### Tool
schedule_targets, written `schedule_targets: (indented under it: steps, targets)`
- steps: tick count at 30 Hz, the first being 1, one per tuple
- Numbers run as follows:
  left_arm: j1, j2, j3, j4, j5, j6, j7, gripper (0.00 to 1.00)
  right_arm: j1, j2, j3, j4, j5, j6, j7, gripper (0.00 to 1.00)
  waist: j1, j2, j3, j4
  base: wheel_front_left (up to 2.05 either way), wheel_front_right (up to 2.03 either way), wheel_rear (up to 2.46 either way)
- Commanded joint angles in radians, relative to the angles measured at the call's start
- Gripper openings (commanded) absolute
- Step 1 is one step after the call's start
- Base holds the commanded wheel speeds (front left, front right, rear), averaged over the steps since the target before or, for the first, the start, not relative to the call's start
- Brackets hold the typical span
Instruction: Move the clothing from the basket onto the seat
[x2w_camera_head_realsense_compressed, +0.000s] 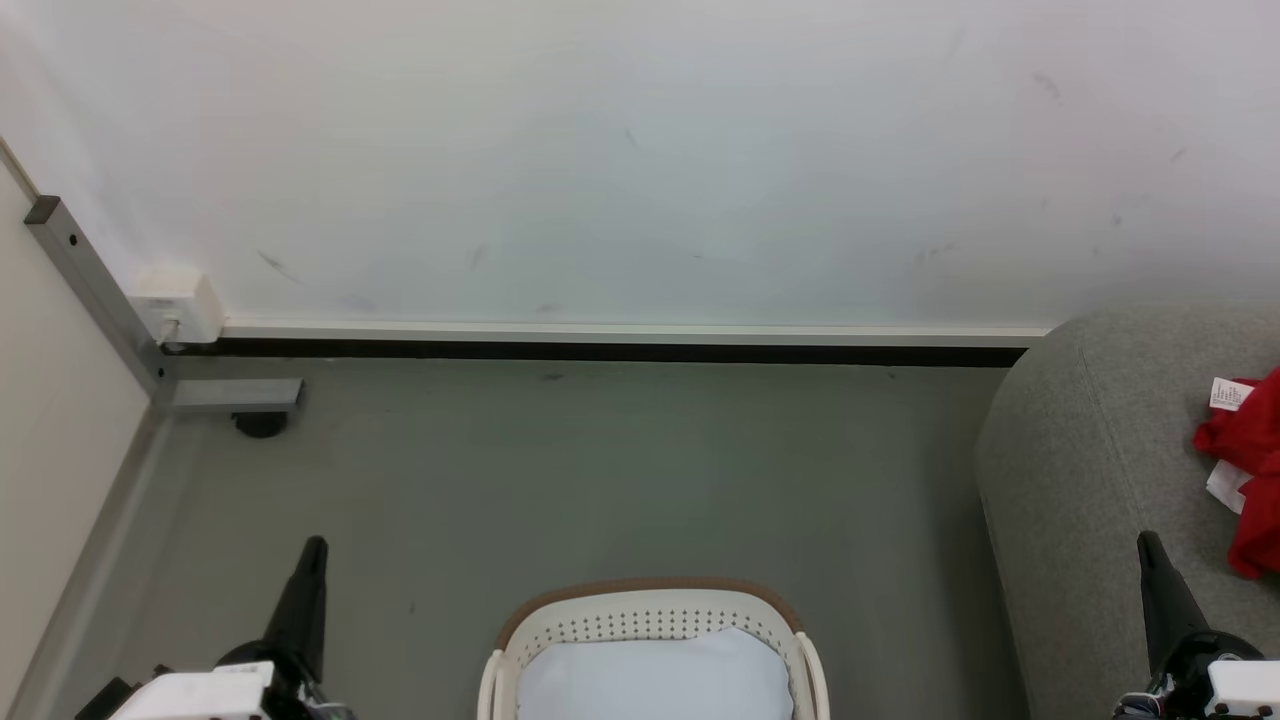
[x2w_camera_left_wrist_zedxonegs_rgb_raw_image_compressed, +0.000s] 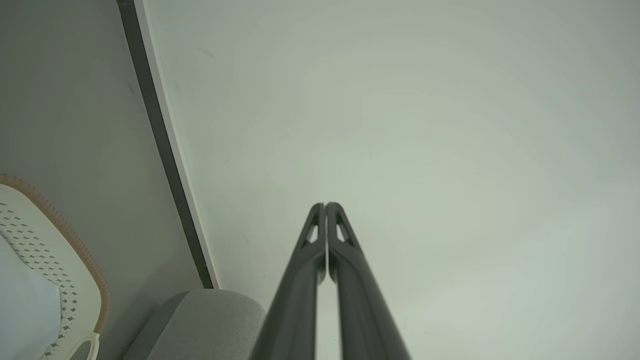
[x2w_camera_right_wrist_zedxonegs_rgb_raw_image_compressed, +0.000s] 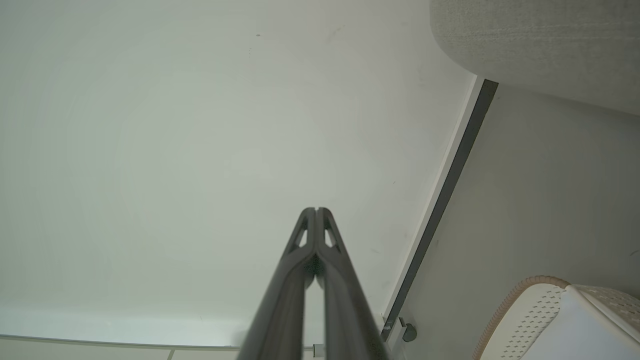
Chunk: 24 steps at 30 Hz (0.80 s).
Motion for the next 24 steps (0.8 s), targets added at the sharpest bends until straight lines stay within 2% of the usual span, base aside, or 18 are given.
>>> schedule_targets:
  steps: [1,24]
  targets:
    - [-0.009,0.007,0.002,-0.003,-0.013,-0.004,0.004,0.0,-0.013,0.0,-0.004,0.003,-0.005,-0.002,0.003,0.0,0.0,0.0,0.0,0.0,0.0,0.0,0.0]
    - [-0.009,0.007,0.002,-0.003,-0.013,-0.004,0.004,0.0,-0.013,0.0,-0.005,0.003,-0.005,-0.002,0.003,0.0,0.0,0.0,0.0,0.0,0.0,0.0,0.0]
